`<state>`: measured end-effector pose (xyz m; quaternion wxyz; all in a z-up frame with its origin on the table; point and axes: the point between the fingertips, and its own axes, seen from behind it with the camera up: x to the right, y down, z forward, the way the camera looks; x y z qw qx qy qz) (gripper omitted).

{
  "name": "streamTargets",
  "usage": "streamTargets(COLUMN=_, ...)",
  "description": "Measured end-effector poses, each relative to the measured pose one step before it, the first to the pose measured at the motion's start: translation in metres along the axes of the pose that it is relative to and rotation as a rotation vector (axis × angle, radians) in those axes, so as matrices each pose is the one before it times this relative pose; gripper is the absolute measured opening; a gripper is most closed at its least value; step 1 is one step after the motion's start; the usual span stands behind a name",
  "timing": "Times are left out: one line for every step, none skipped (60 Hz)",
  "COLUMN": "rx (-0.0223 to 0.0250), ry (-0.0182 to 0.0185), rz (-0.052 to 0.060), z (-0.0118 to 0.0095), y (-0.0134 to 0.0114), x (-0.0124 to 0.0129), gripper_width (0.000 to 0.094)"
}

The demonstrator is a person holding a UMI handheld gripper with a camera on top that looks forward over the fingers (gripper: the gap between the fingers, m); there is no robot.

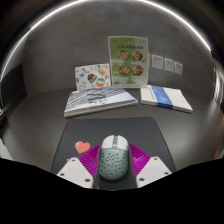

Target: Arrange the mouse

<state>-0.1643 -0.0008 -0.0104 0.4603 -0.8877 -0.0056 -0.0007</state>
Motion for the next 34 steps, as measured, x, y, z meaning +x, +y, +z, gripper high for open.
streamTargets(rx=-0.00537, ry=-0.00171, rz=0.0058, z=-0.00074, y=-0.00019, x=0.00111, gripper_width=0.0428)
streamTargets(rx=0.00346, ry=0.00188, rz=0.0109, z=-0.00104, y=-0.00043, x=-0.00075, gripper_width=0.0427)
streamTargets(rx=-0.00228, ry=0.00086, rz=0.0081, z=-0.00055, y=0.00098, x=-0.00005, gripper_width=0.0427)
streamTargets(rx=-0.00214, ry=0.00123, rz=0.0046, z=-0.00015, y=0.00058, x=0.00006, gripper_width=0.0431)
streamTargets(rx=-0.00286, ry=0.00172, rz=0.0004, z=-0.00020, y=-0.00007, x=0.00017, gripper_width=0.0520)
streamTargets(rx=-0.00019, ry=0.00338, rz=-0.0009, z=0.00006, y=-0.00025, x=0.00033, gripper_width=0.0480)
streamTargets(rx=-0.00490, ry=0.00383, rz=-0.0037, z=0.00002, y=0.00100, x=0.00038, gripper_width=0.0498)
streamTargets(rx=-0.00108, ry=0.00285, rz=-0.0051, z=0.00002, y=-0.00017, x=-0.00010, gripper_width=0.0512)
streamTargets(rx=0.00106, ry=0.00436, rz=-0.0048, z=0.00002, y=-0.00043, x=-0.00016, gripper_width=0.0532)
streamTargets(rx=-0.00379, ry=0.00687, rz=-0.0066, z=0.00062, y=-0.00034, x=0.00120, gripper_width=0.0608)
streamTargets(rx=-0.00546, ry=0.01209, rz=-0.0056, z=-0.00008, y=0.00109, x=0.00093, gripper_width=0.0631)
streamTargets(rx=0.00033, ry=0.01246, rz=-0.0022, z=-0.00090, y=-0.00014, x=0.00210, gripper_width=0.0684)
streamTargets(rx=0.00381, ry=0.01610, rz=-0.0014, z=-0.00249, y=-0.00061, x=0.00271, gripper_width=0.0737)
streamTargets(rx=0.00508, ry=0.01245, rz=-0.0007, z=-0.00365, y=-0.00043, x=0.00171, gripper_width=0.0791)
streamTargets(rx=0.00744, ry=0.00798, rz=0.0016, z=-0.00431, y=-0.00069, x=0.00018, gripper_width=0.0844)
streamTargets(rx=0.01181, ry=0.01239, rz=0.0076, z=-0.00502, y=-0.00163, x=0.00116, gripper_width=0.0897)
streamTargets(rx=0.00914, ry=0.00179, rz=0.0070, z=-0.00538, y=-0.00044, x=-0.00171, gripper_width=0.0893)
streamTargets(rx=0.01142, ry=0.00084, rz=0.0149, z=-0.00633, y=-0.00094, x=-0.00257, gripper_width=0.0841)
streamTargets(rx=0.00619, ry=-0.00305, rz=0.0129, z=-0.00813, y=0.00072, x=-0.00190, gripper_width=0.0841)
streamTargets(rx=0.00327, ry=-0.00564, rz=0.0154, z=-0.00909, y=0.00065, x=-0.00495, gripper_width=0.0837)
streamTargets(rx=0.00398, ry=-0.00804, rz=0.0165, z=-0.00770, y=0.00035, x=-0.00482, gripper_width=0.0838)
streamTargets(rx=0.00255, ry=-0.00748, rz=0.0164, z=-0.00826, y=0.00126, x=-0.00457, gripper_width=0.0836)
streamTargets(rx=0.00200, ry=-0.00605, rz=0.0179, z=-0.00894, y=0.00122, x=-0.00430, gripper_width=0.0837)
streamTargets(rx=0.00420, ry=-0.00414, rz=0.0183, z=-0.00888, y=0.00097, x=-0.00401, gripper_width=0.0839)
streamTargets(rx=0.00603, ry=-0.00258, rz=0.0170, z=-0.00913, y=0.00076, x=-0.00380, gripper_width=0.0839)
streamTargets(rx=0.00871, ry=-0.00178, rz=0.0160, z=-0.00924, y=0.00031, x=-0.00373, gripper_width=0.0840)
streamTargets(rx=0.01062, ry=-0.00147, rz=0.0145, z=-0.00918, y=0.00014, x=-0.00339, gripper_width=0.0841)
streamTargets(rx=0.01024, ry=-0.00125, rz=0.0129, z=-0.00942, y=0.00058, x=-0.00313, gripper_width=0.0838)
streamTargets(rx=0.00571, ry=-0.00347, rz=0.0109, z=-0.00722, y=0.00004, x=-0.00114, gripper_width=0.0838)
streamTargets(rx=0.00622, ry=0.00149, rz=0.0100, z=-0.01026, y=0.00215, x=-0.00325, gripper_width=0.0838)
streamTargets(rx=0.00251, ry=0.00053, rz=0.0076, z=-0.00919, y=0.00229, x=-0.00234, gripper_width=0.0838)
streamTargets(rx=-0.00013, ry=0.00100, rz=0.0067, z=-0.00873, y=0.00294, x=-0.00211, gripper_width=0.0837)
streamTargets(rx=-0.00135, ry=0.00128, rz=0.0057, z=-0.00872, y=0.00340, x=-0.00155, gripper_width=0.0837)
streamTargets(rx=-0.00118, ry=0.00160, rz=0.0055, z=-0.00876, y=0.00354, x=-0.00109, gripper_width=0.0837)
